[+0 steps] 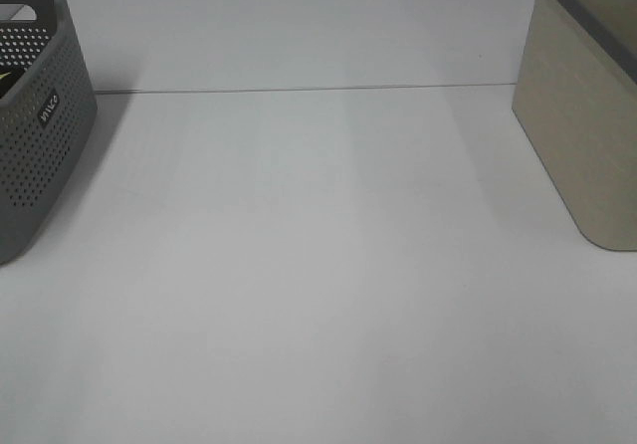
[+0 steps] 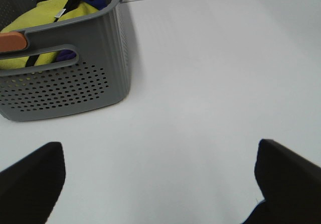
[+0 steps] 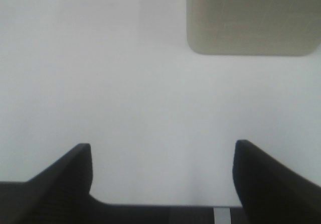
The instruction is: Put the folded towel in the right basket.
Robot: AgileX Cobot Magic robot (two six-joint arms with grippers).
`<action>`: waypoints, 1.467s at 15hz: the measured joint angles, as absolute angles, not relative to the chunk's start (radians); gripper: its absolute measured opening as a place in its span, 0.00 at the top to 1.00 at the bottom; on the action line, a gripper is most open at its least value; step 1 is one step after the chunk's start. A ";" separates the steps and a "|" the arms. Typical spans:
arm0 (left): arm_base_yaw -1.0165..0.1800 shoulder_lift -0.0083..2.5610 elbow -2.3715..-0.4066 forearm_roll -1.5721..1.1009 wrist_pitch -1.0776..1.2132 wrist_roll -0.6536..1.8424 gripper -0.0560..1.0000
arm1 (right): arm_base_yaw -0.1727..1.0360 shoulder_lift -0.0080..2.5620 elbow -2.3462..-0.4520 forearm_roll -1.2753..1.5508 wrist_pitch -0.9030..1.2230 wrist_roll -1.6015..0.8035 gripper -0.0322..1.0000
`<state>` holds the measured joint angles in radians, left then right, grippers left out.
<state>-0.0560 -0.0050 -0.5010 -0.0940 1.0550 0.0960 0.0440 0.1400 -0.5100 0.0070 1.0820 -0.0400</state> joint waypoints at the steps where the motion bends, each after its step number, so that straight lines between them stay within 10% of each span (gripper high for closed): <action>1: -0.056 -0.005 -0.501 -0.094 1.055 0.096 0.02 | 0.044 0.080 -0.510 0.012 1.078 -0.055 0.26; 22: -0.056 -0.005 -0.501 -0.094 1.055 0.096 0.02 | -0.017 -0.007 -0.510 0.054 1.069 -0.064 0.26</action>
